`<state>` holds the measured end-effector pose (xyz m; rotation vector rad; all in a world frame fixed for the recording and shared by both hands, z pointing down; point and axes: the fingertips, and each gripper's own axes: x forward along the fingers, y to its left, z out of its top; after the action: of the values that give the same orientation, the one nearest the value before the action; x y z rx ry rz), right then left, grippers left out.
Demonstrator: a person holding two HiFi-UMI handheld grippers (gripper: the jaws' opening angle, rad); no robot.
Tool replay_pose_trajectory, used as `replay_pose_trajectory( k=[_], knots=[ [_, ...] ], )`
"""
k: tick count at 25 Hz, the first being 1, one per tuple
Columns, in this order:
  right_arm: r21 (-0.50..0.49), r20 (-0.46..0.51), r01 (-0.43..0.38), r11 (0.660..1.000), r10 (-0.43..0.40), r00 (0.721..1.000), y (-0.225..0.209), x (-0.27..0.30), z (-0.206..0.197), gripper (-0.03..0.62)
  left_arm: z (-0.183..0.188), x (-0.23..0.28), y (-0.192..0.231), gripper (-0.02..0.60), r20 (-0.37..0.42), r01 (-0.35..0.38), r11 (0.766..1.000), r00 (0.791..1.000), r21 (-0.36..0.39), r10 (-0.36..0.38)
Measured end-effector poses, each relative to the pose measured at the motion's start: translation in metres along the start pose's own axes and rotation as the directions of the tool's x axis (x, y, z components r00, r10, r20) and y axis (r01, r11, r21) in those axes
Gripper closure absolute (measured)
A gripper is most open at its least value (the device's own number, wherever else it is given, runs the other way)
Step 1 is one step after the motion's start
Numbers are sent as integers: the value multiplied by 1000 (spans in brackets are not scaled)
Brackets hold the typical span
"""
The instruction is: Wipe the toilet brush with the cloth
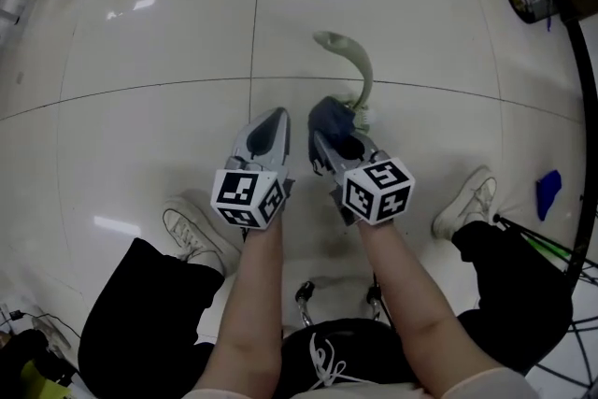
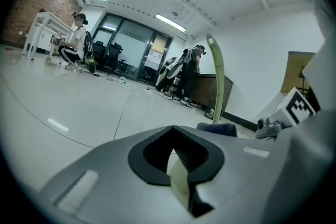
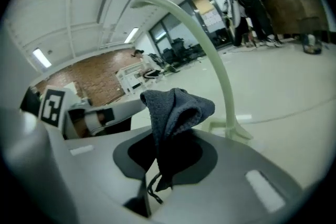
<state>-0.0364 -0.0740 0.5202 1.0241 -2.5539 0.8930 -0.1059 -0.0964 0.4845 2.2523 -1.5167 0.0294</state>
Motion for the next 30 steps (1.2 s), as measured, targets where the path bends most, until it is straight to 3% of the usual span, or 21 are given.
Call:
replay_pose_trajectory(
  k=[3, 5, 9, 13, 20, 23, 26, 30],
  knots=[
    [270, -35, 100, 958, -94, 995, -15, 18, -29, 531, -18, -5, 8, 575, -33, -10, 999, 999, -32, 9],
    [369, -53, 122, 921, -110, 992, -18, 25, -46, 531, -25, -7, 13, 575, -48, -10, 999, 999, -33, 8],
    [409, -115, 186, 893, -151, 982, -29, 30, -75, 530, -34, -7, 13, 575, -82, 17, 1000, 996, -23, -18],
    [488, -149, 253, 835, -205, 967, -50, 27, -97, 530, -43, -2, 7, 575, -107, 48, 999, 993, -19, -50],
    [496, -235, 310, 811, -219, 947, -53, 17, -125, 530, -47, 1, 6, 575, -120, 81, 997, 989, -14, -82],
    [488, -212, 273, 829, -191, 958, -37, 23, -107, 530, -38, -2, 17, 575, -93, 58, 998, 994, -20, -59],
    [493, -116, 189, 849, -151, 982, -16, 40, -67, 530, -27, -11, 30, 575, -64, 27, 999, 998, -23, -29],
    [520, 35, 152, 841, -198, 980, -11, 61, -12, 530, -26, -23, 42, 575, -58, 10, 999, 998, -32, -12]
  ],
)
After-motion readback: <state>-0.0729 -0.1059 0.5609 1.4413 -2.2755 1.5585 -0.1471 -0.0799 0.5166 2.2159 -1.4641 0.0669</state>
